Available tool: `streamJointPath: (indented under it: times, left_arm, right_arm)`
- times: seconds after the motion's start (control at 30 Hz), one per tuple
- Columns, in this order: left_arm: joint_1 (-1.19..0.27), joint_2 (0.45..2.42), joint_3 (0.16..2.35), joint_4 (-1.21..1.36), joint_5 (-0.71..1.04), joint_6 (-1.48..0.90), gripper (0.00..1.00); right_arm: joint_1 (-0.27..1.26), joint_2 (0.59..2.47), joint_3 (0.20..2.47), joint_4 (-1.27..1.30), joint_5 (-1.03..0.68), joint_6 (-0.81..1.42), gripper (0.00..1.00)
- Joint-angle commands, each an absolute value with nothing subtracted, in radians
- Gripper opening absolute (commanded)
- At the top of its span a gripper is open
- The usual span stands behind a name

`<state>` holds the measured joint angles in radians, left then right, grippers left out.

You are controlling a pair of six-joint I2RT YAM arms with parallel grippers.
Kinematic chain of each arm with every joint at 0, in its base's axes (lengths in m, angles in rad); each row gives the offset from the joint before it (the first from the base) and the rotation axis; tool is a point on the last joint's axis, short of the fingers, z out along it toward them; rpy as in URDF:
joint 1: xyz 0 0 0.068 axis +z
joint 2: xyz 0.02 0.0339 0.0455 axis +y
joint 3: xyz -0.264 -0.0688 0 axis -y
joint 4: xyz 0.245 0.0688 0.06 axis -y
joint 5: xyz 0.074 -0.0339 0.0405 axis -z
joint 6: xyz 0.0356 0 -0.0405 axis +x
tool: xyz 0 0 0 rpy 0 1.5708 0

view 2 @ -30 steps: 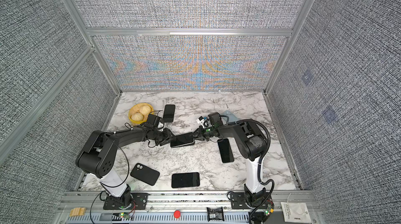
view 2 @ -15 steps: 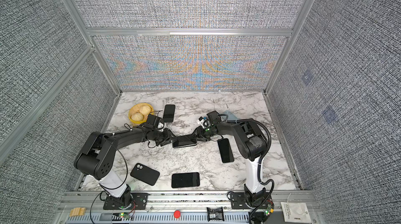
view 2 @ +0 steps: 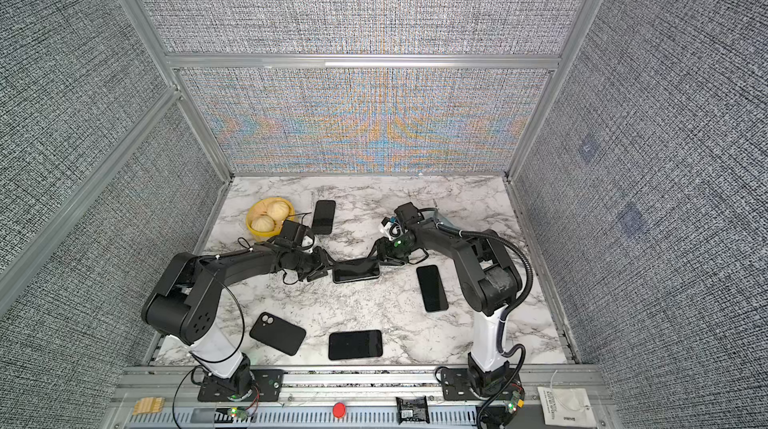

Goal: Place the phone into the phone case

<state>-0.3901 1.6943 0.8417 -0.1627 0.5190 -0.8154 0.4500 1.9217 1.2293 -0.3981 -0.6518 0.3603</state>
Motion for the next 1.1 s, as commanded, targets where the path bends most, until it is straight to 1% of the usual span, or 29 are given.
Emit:
streamJointPath:
  times: [0.0,0.2,0.33,0.5,0.7,0.8,0.97,1.07]
  left_arm:
    - [-0.39,1.685,0.841,-0.159,0.52,-0.804,0.5]
    - [-0.394,1.691,0.852,-0.178,0.54,-0.788,0.5]
    - [-0.402,1.7,0.857,-0.176,0.544,-0.785,0.5]
    - [-0.413,1.723,0.871,-0.172,0.548,-0.787,0.48]
    - [-0.42,1.742,0.88,-0.165,0.554,-0.789,0.47]
    - [-0.423,1.752,0.885,-0.164,0.555,-0.79,0.46]
    - [-0.426,1.758,0.885,-0.157,0.558,-0.791,0.46]
    - [-0.426,1.763,0.878,-0.144,0.562,-0.798,0.45]
  right_arm:
    - [0.464,1.899,1.237,-0.488,-0.544,0.307,0.57]
    - [0.516,1.873,1.232,-0.521,-0.414,0.271,0.48]
    - [0.529,1.87,1.233,-0.519,-0.375,0.259,0.39]
    - [0.533,1.897,1.239,-0.51,-0.379,0.259,0.34]
    - [0.535,1.906,1.232,-0.488,-0.393,0.268,0.24]
    - [0.538,1.909,1.23,-0.478,-0.402,0.272,0.2]
    - [0.545,1.921,1.236,-0.471,-0.415,0.275,0.14]
    - [0.547,1.928,1.239,-0.467,-0.424,0.276,0.13]
